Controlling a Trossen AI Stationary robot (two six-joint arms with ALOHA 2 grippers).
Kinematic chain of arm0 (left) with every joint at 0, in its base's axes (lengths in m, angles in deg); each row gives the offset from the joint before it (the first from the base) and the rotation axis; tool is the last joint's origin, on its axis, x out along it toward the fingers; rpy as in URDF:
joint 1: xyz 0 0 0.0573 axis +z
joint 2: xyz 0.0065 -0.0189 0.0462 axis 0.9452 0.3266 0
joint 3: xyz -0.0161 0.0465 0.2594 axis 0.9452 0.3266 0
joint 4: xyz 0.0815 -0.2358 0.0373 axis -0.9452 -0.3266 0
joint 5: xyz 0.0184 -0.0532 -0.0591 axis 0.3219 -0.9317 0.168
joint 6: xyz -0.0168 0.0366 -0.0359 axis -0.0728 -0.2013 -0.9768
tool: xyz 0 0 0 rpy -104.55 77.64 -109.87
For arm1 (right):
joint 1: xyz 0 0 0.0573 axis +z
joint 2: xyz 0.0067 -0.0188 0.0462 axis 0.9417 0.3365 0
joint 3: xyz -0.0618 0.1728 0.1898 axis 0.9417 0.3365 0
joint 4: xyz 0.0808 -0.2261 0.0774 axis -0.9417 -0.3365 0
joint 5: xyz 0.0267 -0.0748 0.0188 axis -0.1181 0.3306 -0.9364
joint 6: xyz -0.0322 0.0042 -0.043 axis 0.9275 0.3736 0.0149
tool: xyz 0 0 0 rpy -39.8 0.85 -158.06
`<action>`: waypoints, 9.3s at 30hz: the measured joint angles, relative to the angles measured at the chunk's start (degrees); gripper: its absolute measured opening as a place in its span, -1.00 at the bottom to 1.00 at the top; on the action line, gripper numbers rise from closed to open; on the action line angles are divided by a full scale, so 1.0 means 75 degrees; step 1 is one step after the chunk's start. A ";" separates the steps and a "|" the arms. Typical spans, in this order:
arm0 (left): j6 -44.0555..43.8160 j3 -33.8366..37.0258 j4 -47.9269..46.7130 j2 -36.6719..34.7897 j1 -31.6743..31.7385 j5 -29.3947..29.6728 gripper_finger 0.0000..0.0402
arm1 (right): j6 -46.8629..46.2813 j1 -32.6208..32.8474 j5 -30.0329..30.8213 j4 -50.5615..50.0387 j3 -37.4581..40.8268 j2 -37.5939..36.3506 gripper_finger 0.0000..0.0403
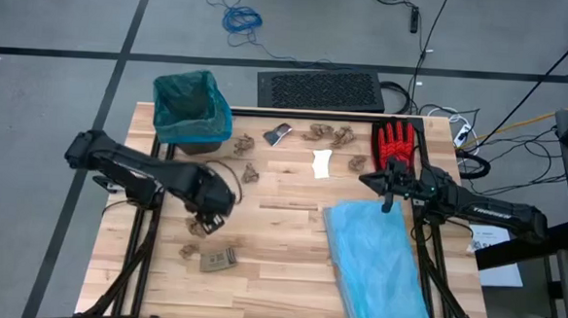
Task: Place trash/remove bag and relplace
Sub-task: Put the brown napkin into the trash bin
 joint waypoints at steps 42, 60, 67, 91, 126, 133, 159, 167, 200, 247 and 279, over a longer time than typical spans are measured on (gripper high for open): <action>0.0218 0.0250 0.0953 0.0449 -0.0209 0.2977 -0.99 | 0.0028 0.0200 0.0054 0.0009 0.0002 0.0003 -1.00; 0.2309 -0.2333 -0.1055 -0.1319 0.3865 0.6642 -1.00 | 0.0058 0.0200 0.0079 0.0067 0.0000 0.0003 -1.00; 0.3965 -0.2333 -0.0983 -0.1171 0.6090 0.6447 -0.96 | 0.0058 0.0200 0.0076 0.0061 0.0000 0.0003 -1.00; 0.6875 -0.0360 0.4557 -0.0106 0.6987 0.1829 -0.99 | 0.0035 0.0200 0.0031 0.0052 0.0000 0.0006 -1.00; 0.7236 -0.1097 0.3711 -0.0283 0.7284 0.1968 -0.97 | 0.0055 0.0206 0.0029 0.0267 0.0001 0.0006 -1.00; 0.6980 -0.1097 0.3358 -0.0234 0.7180 0.0419 -0.98 | 0.0056 0.0203 0.0029 0.0252 0.0001 0.0006 -1.00; 0.7495 -0.1563 0.3338 -0.0431 0.6596 0.1577 -0.62 | -0.0182 0.0203 0.0039 0.0490 0.0002 0.0010 -0.72; 0.7671 -0.2476 0.3086 -0.0568 0.6596 0.1353 -0.49 | -0.0338 0.0203 0.0041 0.0975 0.0001 0.0184 -0.46; 0.8206 0.1438 0.8066 -0.3269 0.5250 0.1250 -1.00 | 0.2960 0.0176 0.0603 0.3122 -0.4767 1.0066 -0.38; 0.8992 0.1427 0.6824 -0.4262 0.5948 0.1319 -1.00 | 0.3433 0.0505 0.1844 -0.0782 -1.0535 1.5382 -0.99; 0.8118 0.3290 0.9082 -0.4940 0.6268 0.1551 -1.00 | 0.4265 0.0554 0.1773 0.1430 -1.0716 1.2005 -1.00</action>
